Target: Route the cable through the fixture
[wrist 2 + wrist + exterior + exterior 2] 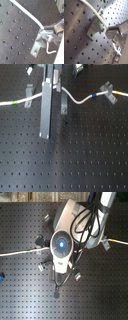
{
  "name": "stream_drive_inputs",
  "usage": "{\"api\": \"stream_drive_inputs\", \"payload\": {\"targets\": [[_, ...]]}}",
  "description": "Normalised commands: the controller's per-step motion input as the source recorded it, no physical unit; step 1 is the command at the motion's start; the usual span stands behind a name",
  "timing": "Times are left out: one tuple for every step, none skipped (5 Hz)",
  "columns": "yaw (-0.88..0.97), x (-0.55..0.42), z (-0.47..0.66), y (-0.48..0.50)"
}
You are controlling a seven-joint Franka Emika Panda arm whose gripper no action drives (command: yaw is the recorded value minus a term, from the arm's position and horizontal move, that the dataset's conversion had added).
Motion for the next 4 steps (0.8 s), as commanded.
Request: {"api": "stream_drive_inputs", "payload": {"targets": [[0.01,-0.2,0.16,0.037],[0.0,-0.204,0.3,0.041],[0.0,0.01,0.0,0.055],[0.01,0.037,0.13,0.247]]}}
